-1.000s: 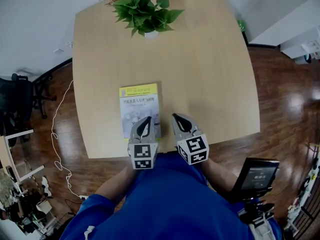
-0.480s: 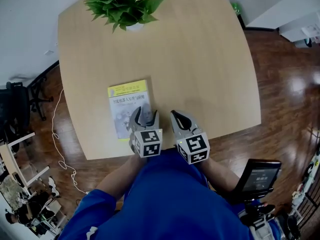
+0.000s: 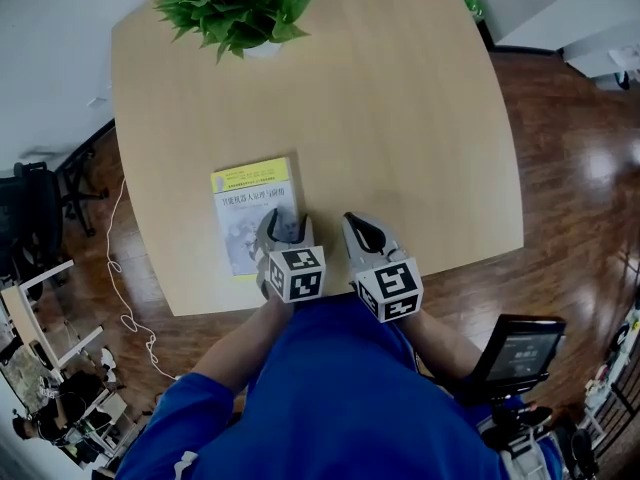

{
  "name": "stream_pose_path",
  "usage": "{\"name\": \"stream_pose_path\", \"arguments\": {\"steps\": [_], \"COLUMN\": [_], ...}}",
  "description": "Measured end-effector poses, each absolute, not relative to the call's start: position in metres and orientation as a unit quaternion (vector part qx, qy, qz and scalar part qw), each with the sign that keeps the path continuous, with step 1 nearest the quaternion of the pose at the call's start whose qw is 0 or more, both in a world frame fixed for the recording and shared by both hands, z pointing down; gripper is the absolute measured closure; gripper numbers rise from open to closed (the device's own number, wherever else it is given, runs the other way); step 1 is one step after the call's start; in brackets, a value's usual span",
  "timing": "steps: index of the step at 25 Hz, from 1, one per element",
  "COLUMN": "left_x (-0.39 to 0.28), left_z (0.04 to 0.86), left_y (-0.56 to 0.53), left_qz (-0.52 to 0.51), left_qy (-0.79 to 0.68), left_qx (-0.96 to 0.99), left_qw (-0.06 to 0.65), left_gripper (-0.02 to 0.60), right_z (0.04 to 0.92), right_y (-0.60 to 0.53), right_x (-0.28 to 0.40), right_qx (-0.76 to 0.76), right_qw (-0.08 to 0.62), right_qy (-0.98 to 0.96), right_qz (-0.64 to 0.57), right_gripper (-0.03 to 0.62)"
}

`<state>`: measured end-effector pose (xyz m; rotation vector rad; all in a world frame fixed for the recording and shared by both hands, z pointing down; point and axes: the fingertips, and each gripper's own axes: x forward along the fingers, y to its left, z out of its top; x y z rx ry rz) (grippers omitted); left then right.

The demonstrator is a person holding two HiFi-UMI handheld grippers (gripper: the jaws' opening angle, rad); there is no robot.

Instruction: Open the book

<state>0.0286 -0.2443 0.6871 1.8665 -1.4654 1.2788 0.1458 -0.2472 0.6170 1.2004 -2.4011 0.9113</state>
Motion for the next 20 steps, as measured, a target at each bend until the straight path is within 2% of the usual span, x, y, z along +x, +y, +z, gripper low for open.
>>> {"name": "stream_pose_path", "arguments": {"steps": [13, 20], "left_x": [0.027, 0.029], "left_z": [0.681, 0.67], "left_y": [-0.242, -0.24], "left_qz": [0.461, 0.447], "left_qy": [-0.544, -0.548], "left_qx": [0.664, 0.669], "left_qw": [0.224, 0.228], "left_gripper": [0.35, 0.409], "right_z": [0.613, 0.608], "right_y": [-0.248, -0.248], "right_x": [0.151, 0.152], "right_qx": [0.414, 0.411], "right_qw": [0.146, 0.141], "right_qy": [-0.842, -0.845], "right_qz": [0.314, 0.311], "right_gripper": [0.591, 0.591]}}
